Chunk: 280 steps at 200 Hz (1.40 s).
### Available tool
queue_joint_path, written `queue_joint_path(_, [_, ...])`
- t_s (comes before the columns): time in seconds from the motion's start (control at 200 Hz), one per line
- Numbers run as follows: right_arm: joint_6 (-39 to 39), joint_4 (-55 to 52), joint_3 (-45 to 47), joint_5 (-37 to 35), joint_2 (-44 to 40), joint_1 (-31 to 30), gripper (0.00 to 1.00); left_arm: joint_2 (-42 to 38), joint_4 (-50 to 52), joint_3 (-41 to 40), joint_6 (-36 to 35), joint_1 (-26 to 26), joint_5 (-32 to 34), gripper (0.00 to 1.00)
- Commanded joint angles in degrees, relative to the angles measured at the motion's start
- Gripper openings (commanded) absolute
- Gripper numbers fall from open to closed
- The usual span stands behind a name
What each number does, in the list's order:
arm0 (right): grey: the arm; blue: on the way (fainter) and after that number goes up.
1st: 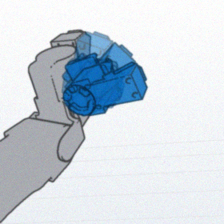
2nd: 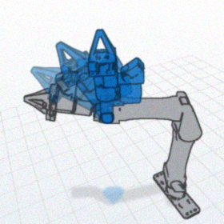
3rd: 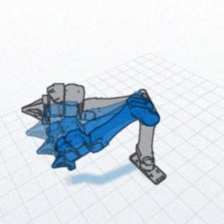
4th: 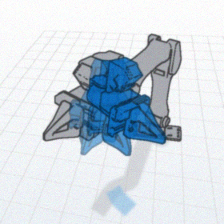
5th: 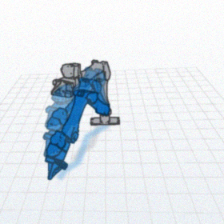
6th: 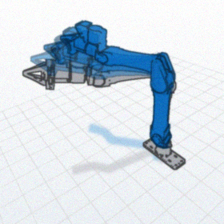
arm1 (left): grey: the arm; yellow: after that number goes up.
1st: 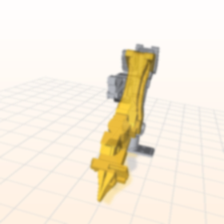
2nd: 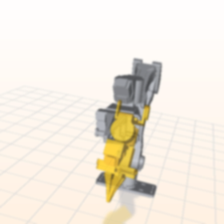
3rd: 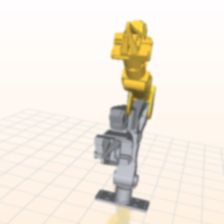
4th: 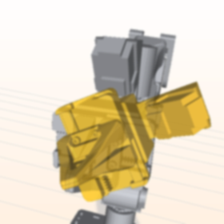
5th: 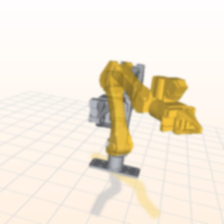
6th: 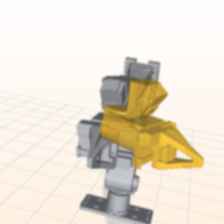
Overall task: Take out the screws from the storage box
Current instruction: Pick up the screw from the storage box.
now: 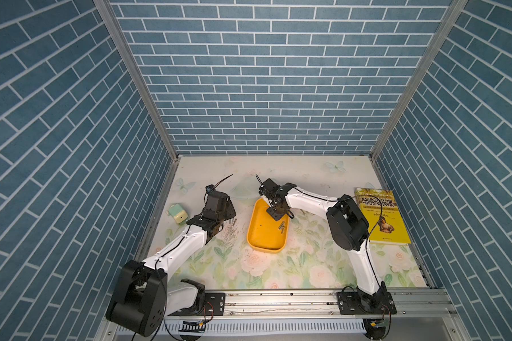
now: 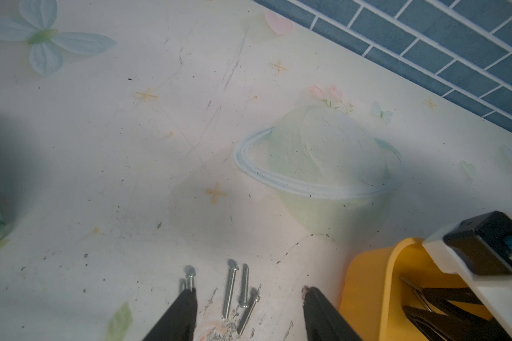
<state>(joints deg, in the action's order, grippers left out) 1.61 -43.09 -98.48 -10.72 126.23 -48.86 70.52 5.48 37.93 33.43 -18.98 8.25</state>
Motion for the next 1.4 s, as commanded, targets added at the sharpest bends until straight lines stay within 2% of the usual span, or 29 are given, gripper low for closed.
queue_joint_path(0.0, [2.9,-6.04,-2.09,-0.3,2.49,-0.27,0.37,-0.13,0.48,0.08,-0.34,0.35,-0.26,0.62])
queue_joint_path(0.305, [4.76,-11.66,-5.27,-0.56,3.63,-0.14,0.39,-0.62,0.48,0.02,-0.33,0.37,-0.51,0.62])
queue_joint_path(0.575, [4.81,-10.66,-1.47,4.71,7.51,1.44,0.38,-1.4,0.75,-0.01,-0.42,0.36,-0.11,0.62])
queue_joint_path(0.65, [4.48,-10.15,-0.74,5.86,7.5,1.75,0.36,-1.49,0.68,-0.07,-0.46,0.36,-0.03,0.62])
queue_joint_path(0.77, [3.5,-9.58,0.27,8.05,7.52,1.92,0.28,-1.2,0.73,-0.04,-0.43,0.35,0.08,0.62])
queue_joint_path(1.25, [1.67,-7.58,1.86,11.51,11.56,4.03,0.3,-1.1,0.66,0.01,-0.44,0.35,0.1,0.63])
queue_joint_path(1.295, [1.42,-7.51,2.2,12.06,11.74,4.22,0.27,-1.09,0.67,0.0,-0.47,0.35,0.1,0.63])
queue_joint_path(1.395, [0.98,-7.38,2.58,13.42,12.09,4.2,0.12,-0.81,0.58,-0.05,-0.41,0.38,0.1,0.63])
